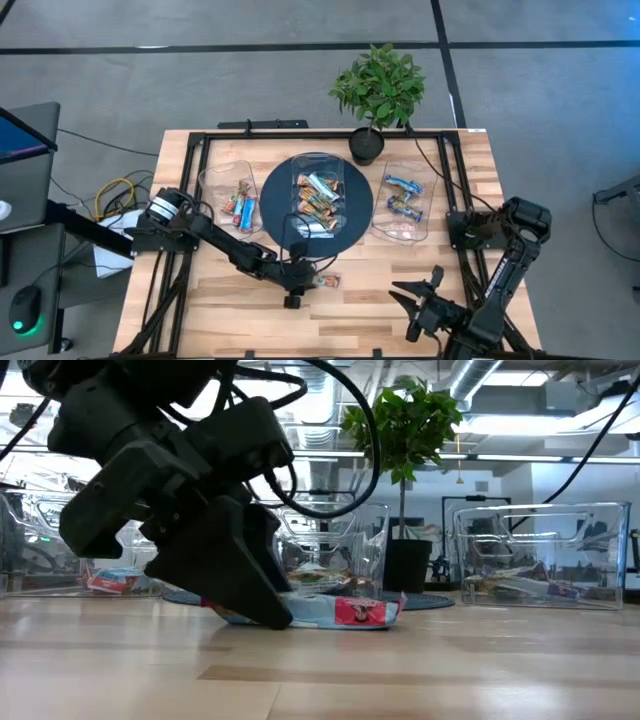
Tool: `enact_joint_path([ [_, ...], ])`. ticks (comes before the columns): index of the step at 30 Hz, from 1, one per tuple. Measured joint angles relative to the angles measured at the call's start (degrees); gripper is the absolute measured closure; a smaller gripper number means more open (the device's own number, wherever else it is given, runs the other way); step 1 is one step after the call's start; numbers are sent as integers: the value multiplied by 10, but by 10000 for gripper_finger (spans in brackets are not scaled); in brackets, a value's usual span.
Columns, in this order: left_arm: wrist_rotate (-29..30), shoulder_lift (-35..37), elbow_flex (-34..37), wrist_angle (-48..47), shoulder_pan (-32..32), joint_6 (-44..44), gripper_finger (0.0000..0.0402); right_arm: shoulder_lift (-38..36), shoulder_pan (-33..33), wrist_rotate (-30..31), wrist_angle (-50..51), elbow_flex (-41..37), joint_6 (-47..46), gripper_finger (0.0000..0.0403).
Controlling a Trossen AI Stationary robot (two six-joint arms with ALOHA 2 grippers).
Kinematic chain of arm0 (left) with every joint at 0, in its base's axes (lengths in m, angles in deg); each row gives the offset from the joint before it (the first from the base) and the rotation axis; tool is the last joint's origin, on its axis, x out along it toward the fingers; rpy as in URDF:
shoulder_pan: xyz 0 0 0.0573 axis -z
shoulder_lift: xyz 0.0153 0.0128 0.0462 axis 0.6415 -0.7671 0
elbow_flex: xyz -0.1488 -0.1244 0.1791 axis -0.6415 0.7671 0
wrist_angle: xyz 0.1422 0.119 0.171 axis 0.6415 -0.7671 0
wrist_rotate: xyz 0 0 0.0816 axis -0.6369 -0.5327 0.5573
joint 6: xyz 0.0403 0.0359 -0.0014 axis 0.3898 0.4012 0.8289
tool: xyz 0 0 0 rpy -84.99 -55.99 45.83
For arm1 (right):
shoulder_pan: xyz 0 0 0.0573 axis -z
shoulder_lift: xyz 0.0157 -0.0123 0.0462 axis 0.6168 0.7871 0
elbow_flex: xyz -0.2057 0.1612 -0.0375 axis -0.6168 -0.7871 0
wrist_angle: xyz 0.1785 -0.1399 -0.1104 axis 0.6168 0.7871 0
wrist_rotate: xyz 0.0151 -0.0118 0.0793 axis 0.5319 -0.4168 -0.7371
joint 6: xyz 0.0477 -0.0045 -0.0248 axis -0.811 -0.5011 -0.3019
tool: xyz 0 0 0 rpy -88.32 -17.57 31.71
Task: Pick and place Granola Bars by type
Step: Put the red granola bar into the left transparent bin
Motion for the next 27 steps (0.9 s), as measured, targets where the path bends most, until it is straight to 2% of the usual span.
enact_joint_path([
  [9, 5, 2, -2, -5, -5, 23, 235, 0, 0, -2, 1, 0, 0, 301],
  [22, 7, 2, -37, -73, -3, 50, 313, 0, 0, -2, 1, 0, 0, 301],
  [27, 5, 2, -38, -70, -3, 59, 323, 0, 0, -2, 1, 0, 1, 301],
])
